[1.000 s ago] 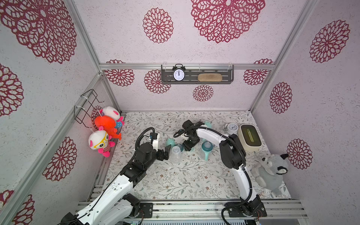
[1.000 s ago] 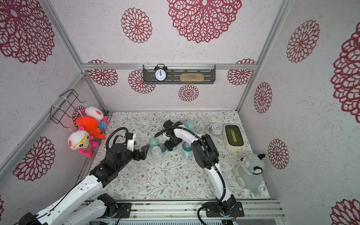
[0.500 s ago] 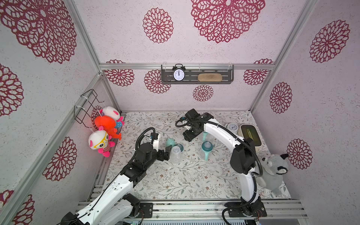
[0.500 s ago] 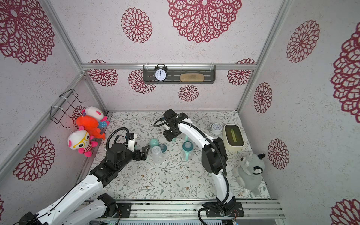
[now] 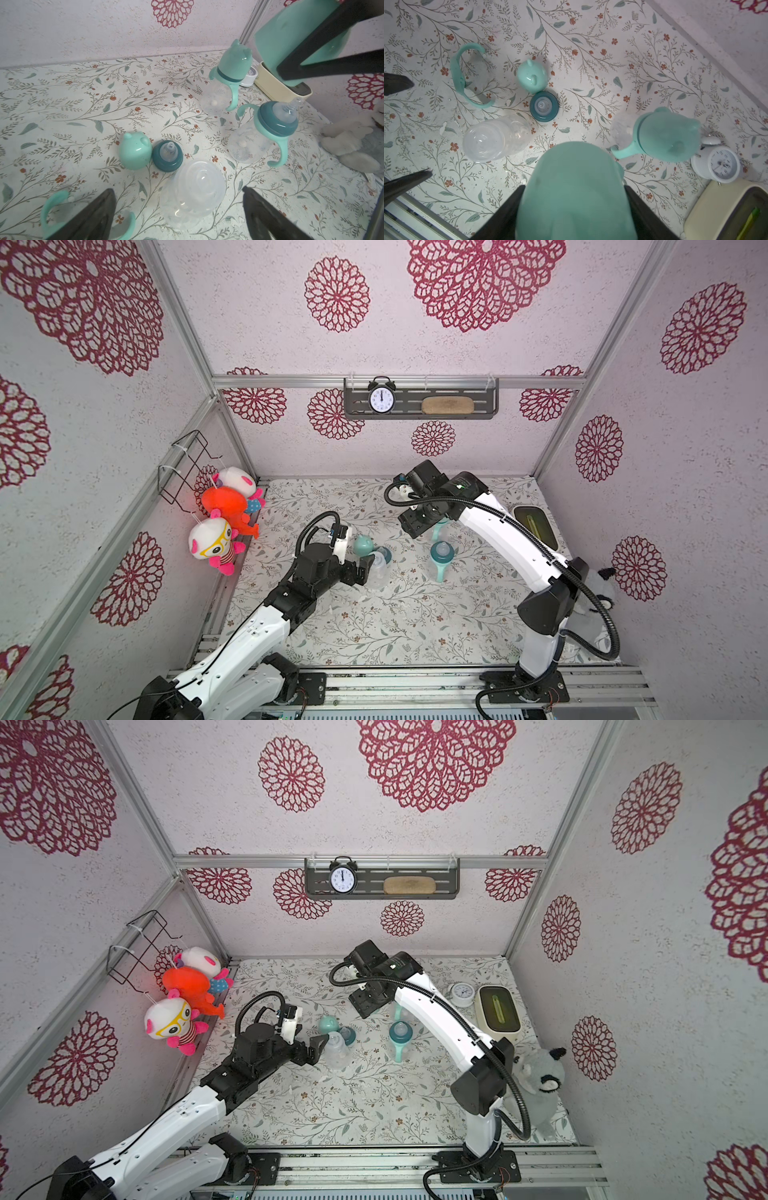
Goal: Assemble the baby bottles
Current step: Close the lid on the baby bottle.
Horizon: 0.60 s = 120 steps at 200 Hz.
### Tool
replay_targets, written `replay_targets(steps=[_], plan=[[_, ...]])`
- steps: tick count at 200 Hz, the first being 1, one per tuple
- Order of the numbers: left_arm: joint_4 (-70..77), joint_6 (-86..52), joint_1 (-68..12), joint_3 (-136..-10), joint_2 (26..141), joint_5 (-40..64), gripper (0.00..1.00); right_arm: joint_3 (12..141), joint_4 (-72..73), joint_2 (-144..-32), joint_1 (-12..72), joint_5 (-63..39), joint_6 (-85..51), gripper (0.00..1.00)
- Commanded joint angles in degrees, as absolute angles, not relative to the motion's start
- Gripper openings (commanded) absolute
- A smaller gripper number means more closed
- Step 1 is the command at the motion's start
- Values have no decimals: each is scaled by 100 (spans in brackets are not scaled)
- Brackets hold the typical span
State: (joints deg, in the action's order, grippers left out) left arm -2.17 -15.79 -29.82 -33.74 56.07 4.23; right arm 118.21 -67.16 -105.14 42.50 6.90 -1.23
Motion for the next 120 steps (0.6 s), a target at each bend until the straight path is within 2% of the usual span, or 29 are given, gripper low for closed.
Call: replay_targets(steps=[1, 54, 120], plan=[[87, -1468, -2951, -3296, 5635, 811, 98, 11770, -7154, -10052, 4205, 971, -444, 71], [214, -1415, -2979, -3178, 5442, 1150, 98, 11127, -7239, -9493, 3918, 850, -744, 71], [238, -1424, -3030, -3194, 5510, 1245, 98, 10261, -6897, -9409, 3439, 457, -714, 71]])
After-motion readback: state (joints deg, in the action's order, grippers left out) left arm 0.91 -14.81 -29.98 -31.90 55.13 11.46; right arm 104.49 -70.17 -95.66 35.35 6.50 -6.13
